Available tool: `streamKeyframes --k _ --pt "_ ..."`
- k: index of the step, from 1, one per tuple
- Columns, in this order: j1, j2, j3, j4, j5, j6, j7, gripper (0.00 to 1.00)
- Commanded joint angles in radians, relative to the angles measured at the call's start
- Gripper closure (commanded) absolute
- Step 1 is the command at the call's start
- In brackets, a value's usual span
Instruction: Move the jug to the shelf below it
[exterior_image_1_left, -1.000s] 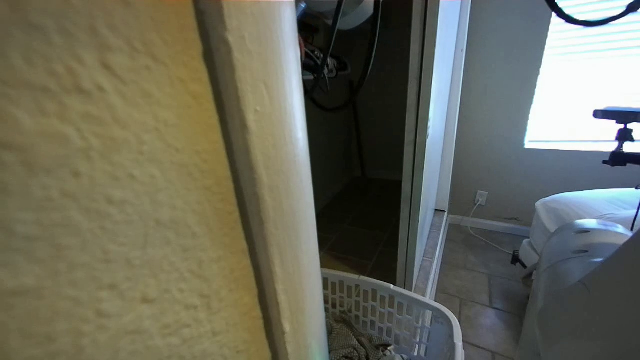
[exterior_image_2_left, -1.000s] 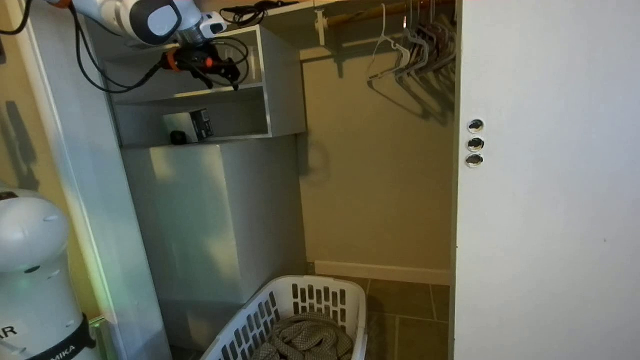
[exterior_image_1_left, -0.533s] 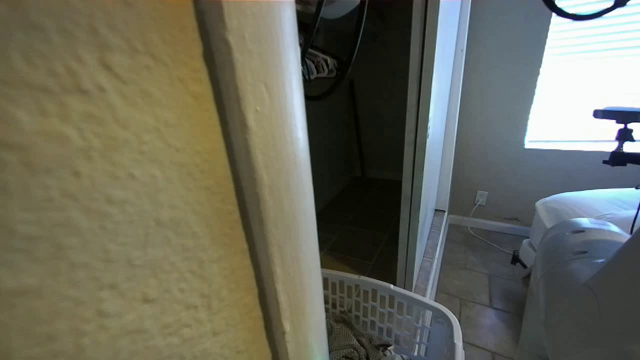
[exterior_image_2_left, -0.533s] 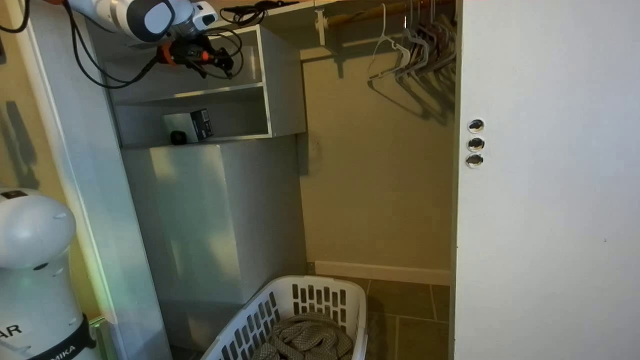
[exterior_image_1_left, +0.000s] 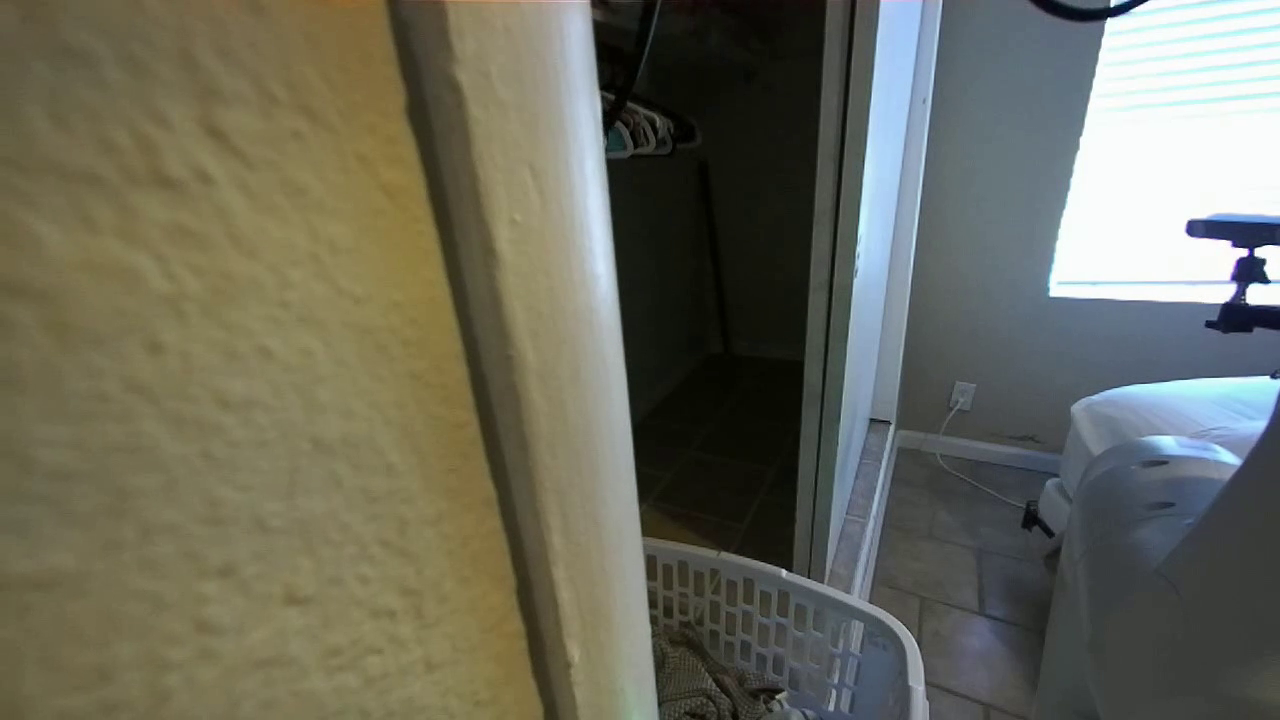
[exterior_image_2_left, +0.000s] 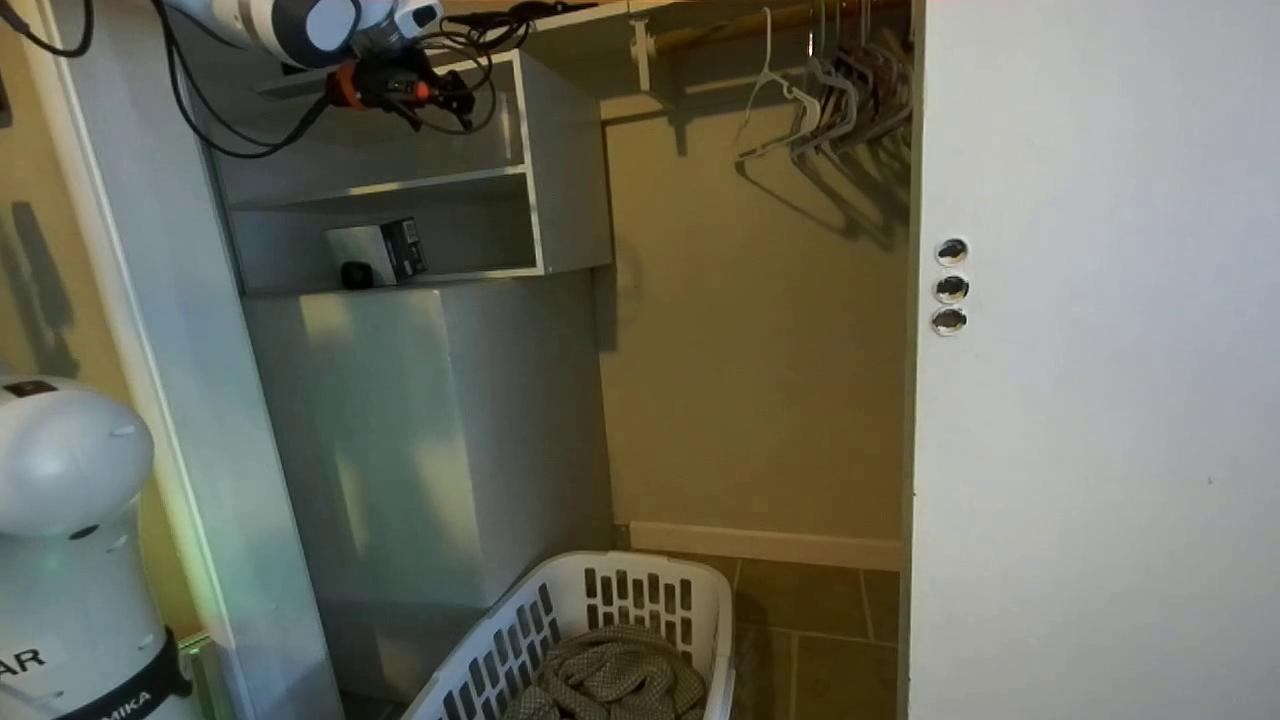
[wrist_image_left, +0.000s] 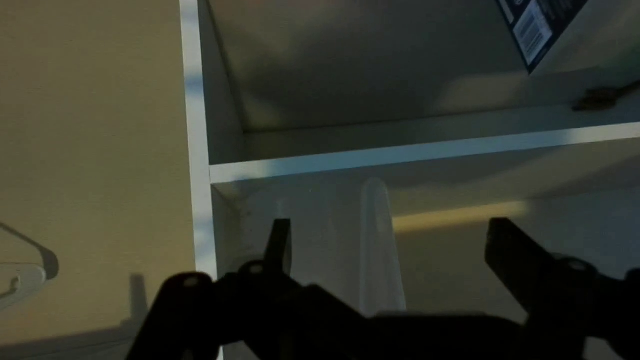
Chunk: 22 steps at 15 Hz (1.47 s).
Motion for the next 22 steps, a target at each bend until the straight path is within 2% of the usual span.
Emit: streamKeyframes --k 1,2,3,4,11,12,13,14,16,17,18,19,22 --pt "0.013 0.067 0.001 0.082 0.028 0.011 0.003 0.0" --pt "0.011 0.078 0.004 0.095 0.027 0.012 0.004 0.0" --pt "0.009 0.087 0.006 0.107 0.029 0.01 0.004 0.11" --pt "0.008 0.096 0.009 0.117 0.029 0.01 0.004 0.28" --pt "-0.002 0.142 0.022 0.171 0.03 0.0 0.007 0.78" --pt "-0.003 0.146 0.023 0.175 0.03 -0.002 0.007 0.34" --pt "-0.003 0.15 0.023 0.18 0.033 -0.006 0.005 0.38" --pt "-0.004 0.153 0.024 0.184 0.033 -0.008 0.007 0.37" --pt "-0.007 0.159 0.028 0.188 0.031 -0.007 0.009 0.24" --pt "-0.008 0.16 0.029 0.19 0.03 -0.01 0.01 0.68" --pt "-0.009 0.161 0.03 0.19 0.029 -0.01 0.011 0.64" --pt "-0.01 0.161 0.031 0.192 0.028 -0.013 0.013 0.64" --pt "-0.012 0.161 0.034 0.191 0.025 -0.017 0.017 0.85"
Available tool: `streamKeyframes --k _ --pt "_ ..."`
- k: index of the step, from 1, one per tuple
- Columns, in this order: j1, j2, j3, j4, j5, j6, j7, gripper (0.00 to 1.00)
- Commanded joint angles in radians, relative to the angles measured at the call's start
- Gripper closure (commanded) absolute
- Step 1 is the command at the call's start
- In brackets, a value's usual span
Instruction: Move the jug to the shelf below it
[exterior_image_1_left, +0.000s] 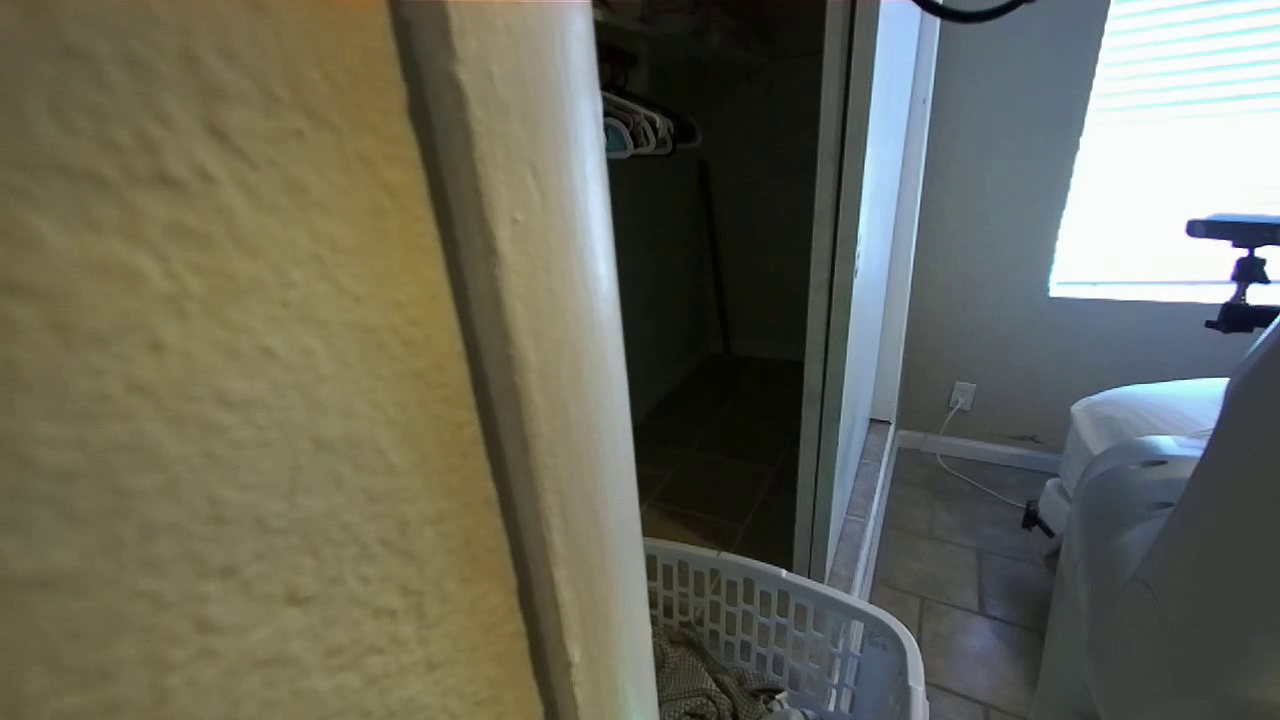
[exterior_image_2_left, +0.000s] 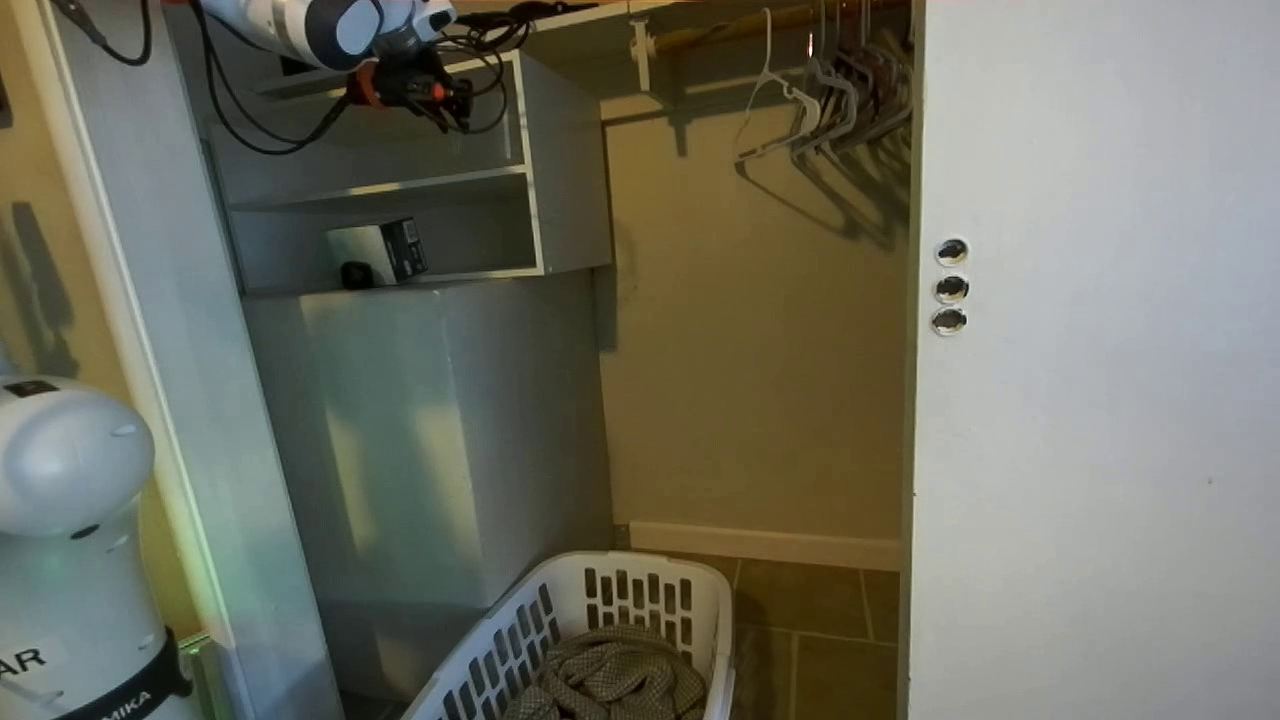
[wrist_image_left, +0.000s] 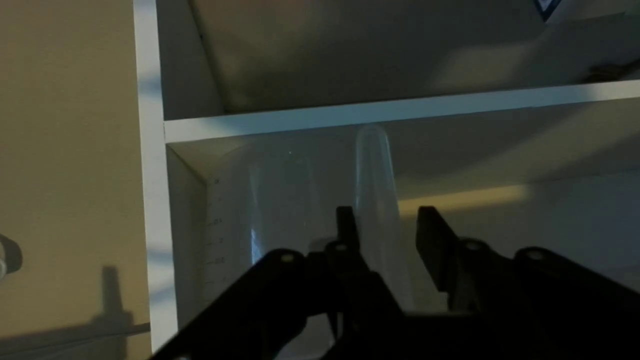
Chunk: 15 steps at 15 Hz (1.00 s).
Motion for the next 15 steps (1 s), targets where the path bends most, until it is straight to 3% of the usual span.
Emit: streamKeyframes --k 1,2,3,8,15 --pt "-0.012 0.021 0.014 0.036 0.026 -0.019 0.003 0.92" --pt "-0.013 0.021 0.015 0.036 0.024 -0.019 0.004 0.99" --pt "-0.013 0.02 0.016 0.035 0.024 -0.02 0.003 0.94" --pt "-0.012 0.015 0.015 0.032 0.027 -0.023 -0.002 0.94" --pt "0.013 -0.024 -0.016 0.003 0.094 -0.068 -0.153 0.94"
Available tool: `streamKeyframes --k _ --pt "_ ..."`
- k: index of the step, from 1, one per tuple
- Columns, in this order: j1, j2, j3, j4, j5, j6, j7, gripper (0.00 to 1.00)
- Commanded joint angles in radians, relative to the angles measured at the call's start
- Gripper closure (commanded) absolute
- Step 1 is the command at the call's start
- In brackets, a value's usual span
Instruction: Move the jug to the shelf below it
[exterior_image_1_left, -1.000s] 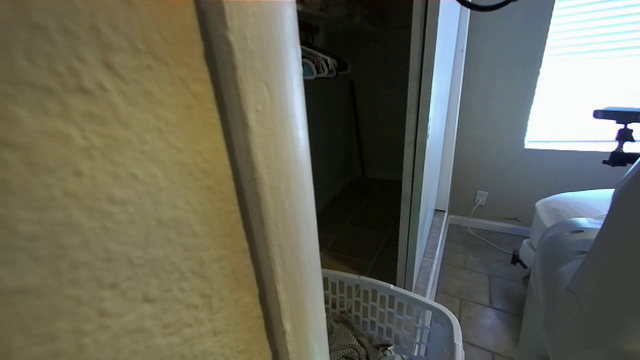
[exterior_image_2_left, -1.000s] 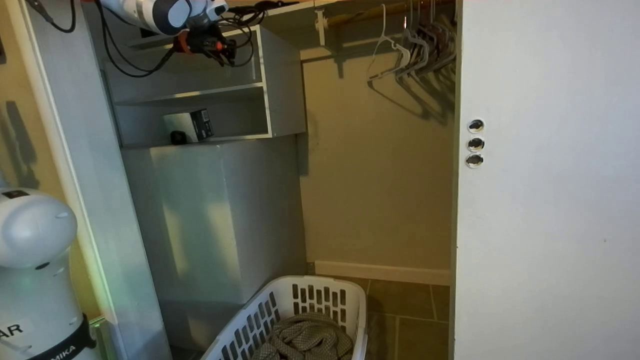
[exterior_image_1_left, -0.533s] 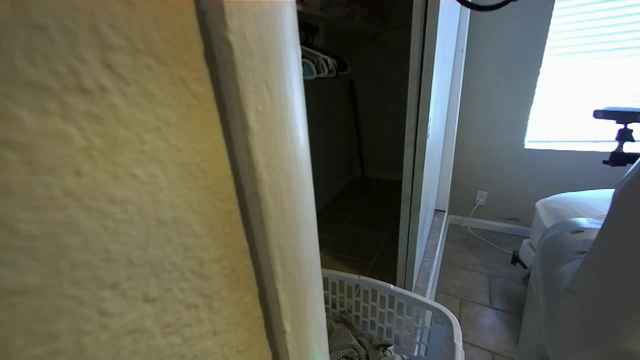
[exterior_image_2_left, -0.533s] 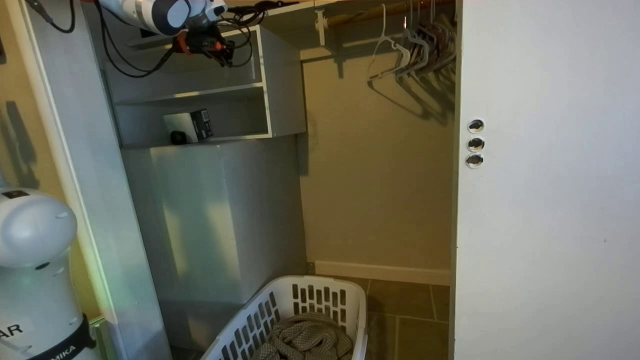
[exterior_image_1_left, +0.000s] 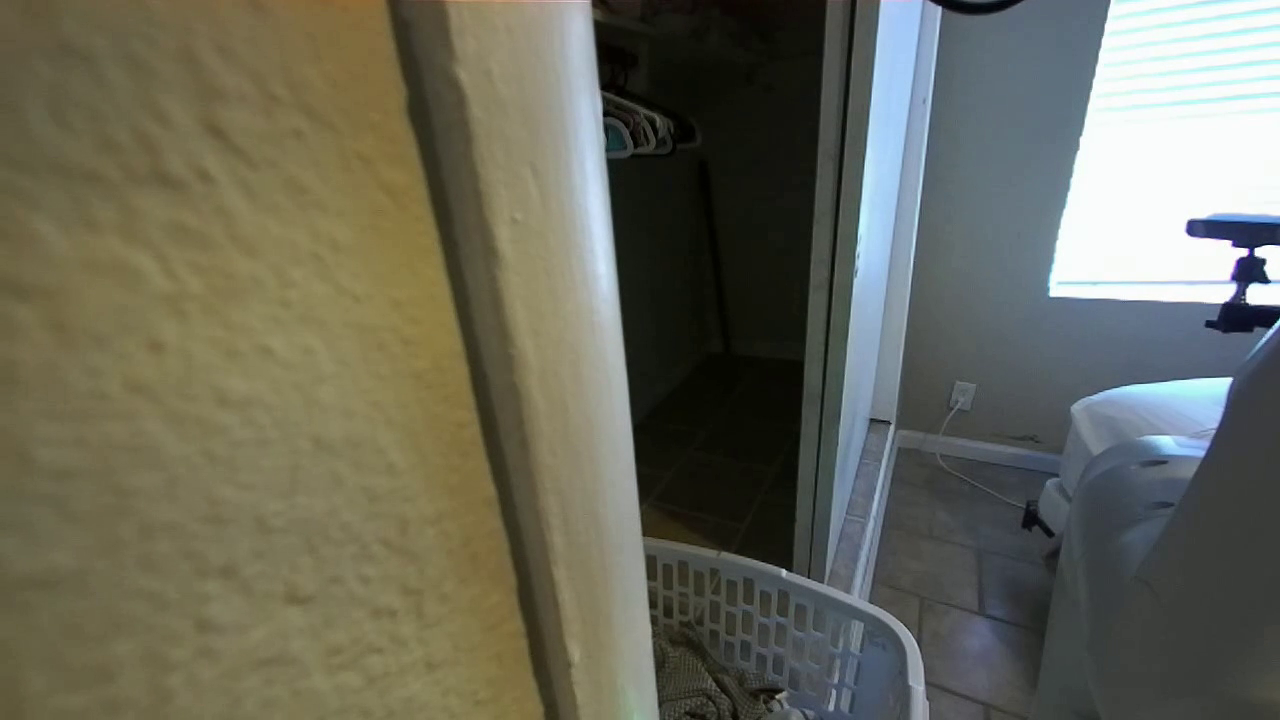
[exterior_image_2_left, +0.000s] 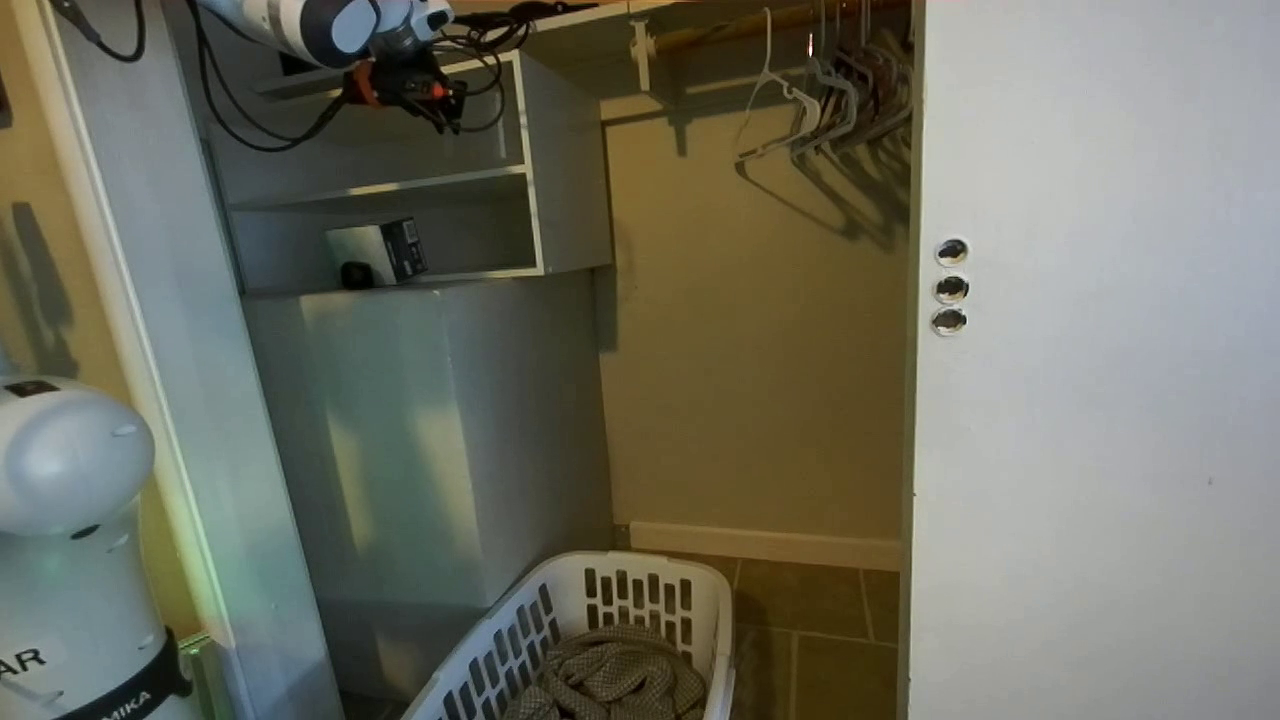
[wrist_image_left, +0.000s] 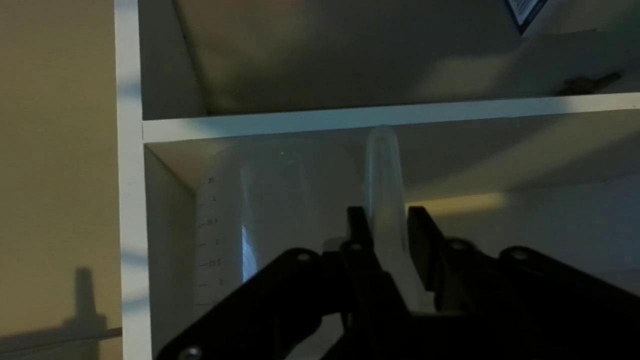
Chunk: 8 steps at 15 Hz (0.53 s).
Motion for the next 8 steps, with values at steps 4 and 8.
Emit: streamKeyframes --k 4,8 --pt "-0.009 -0.014 -0.021 0.005 0.029 -0.038 -0.107 0.94" --pt "-0.02 -0.008 -0.028 0.016 0.036 -0.038 -0.088 0.36"
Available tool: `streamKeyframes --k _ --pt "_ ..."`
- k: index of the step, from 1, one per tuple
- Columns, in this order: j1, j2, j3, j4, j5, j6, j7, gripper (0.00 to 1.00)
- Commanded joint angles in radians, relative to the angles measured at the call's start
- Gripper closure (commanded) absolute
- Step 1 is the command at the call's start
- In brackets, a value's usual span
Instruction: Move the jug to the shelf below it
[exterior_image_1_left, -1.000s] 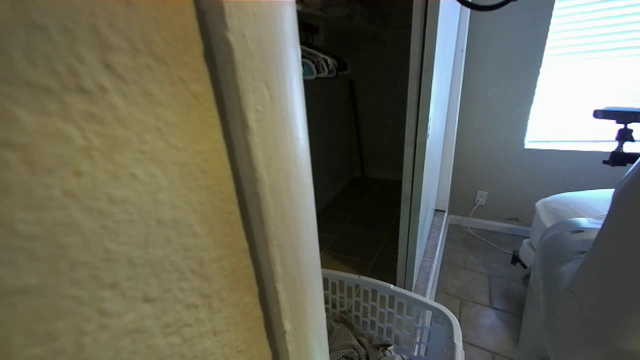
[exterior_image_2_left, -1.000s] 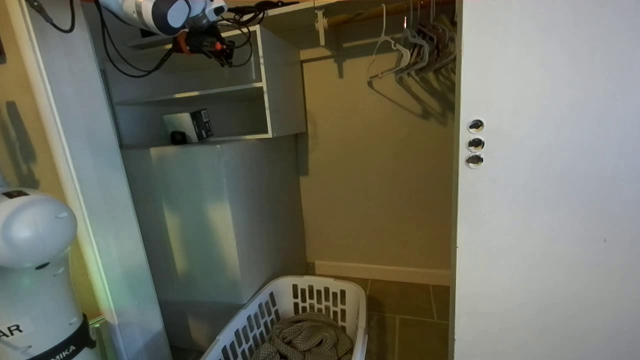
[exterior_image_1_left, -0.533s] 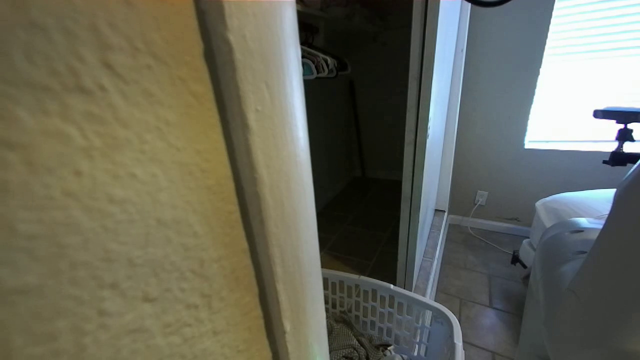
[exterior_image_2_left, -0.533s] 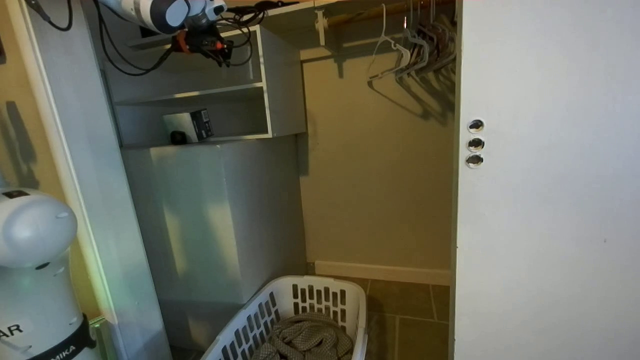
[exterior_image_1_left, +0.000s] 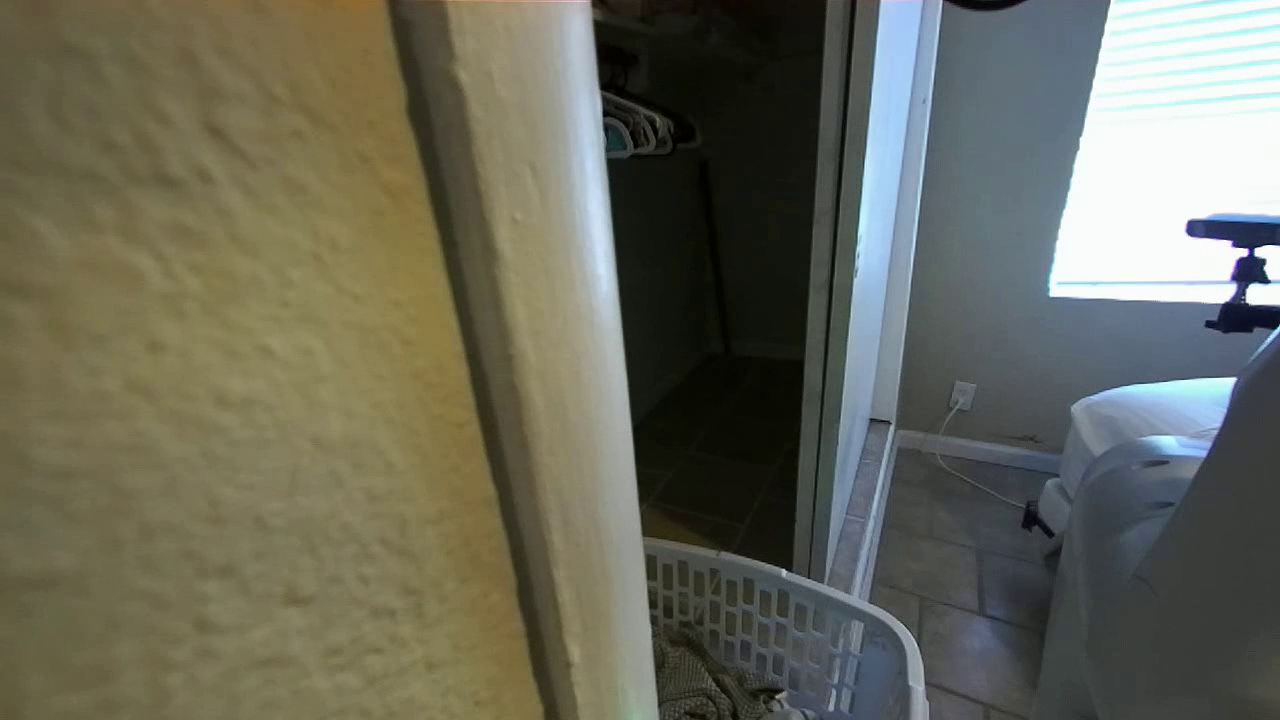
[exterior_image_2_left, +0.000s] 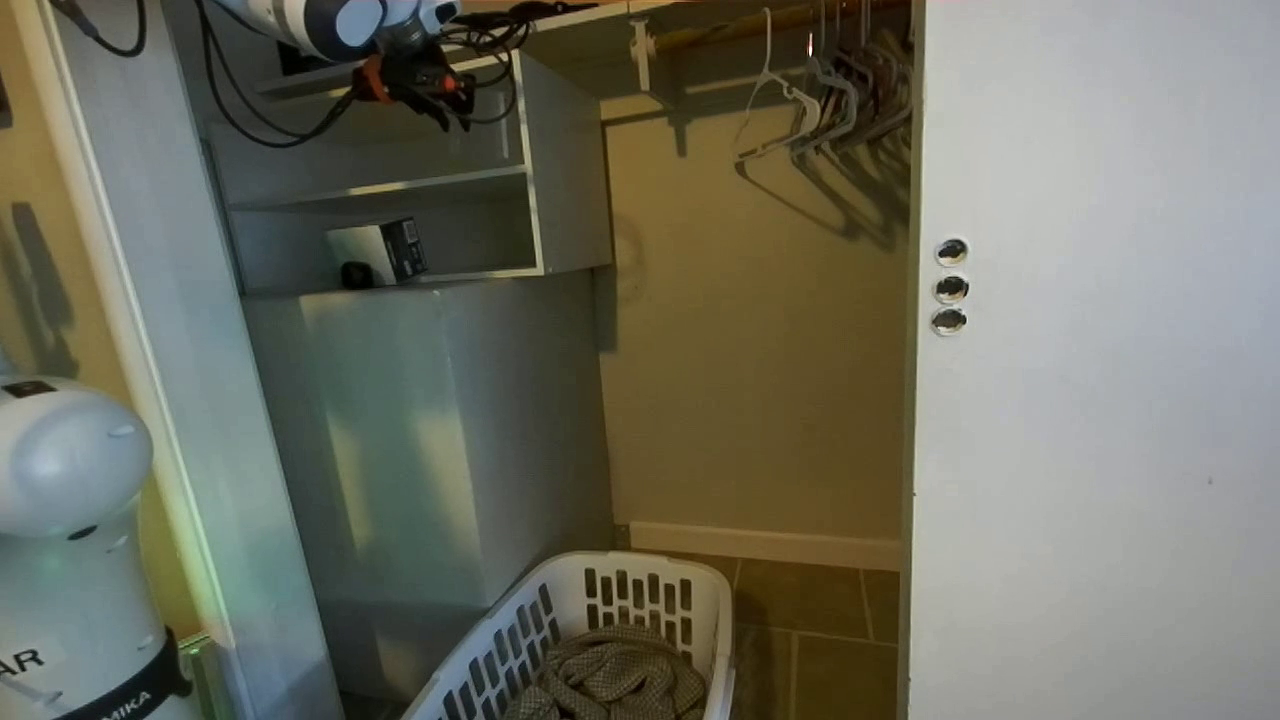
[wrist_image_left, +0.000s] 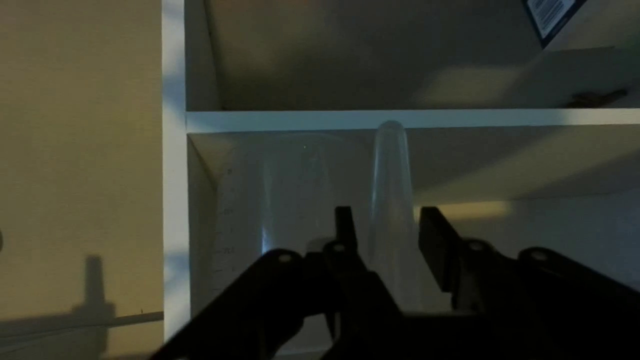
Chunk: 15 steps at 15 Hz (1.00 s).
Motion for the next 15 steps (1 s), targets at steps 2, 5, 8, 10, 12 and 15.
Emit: streamKeyframes --k 2,5,8,10,12,15 --pt "-0.005 -0.001 -0.006 0.016 0.028 -0.017 -0.009 0.22" --pt "-0.005 -0.011 0.006 0.005 0.024 -0.014 0.021 0.02" --pt "-0.016 -0.015 0.032 -0.005 -0.003 0.006 0.071 0.0" --pt "-0.029 -0.015 0.054 -0.012 -0.029 0.038 0.115 0.0" --pt "-0.047 -0.015 0.078 -0.021 -0.065 0.07 0.166 0.0" --pt "-0.073 -0.014 0.105 -0.03 -0.124 0.102 0.24 0.28"
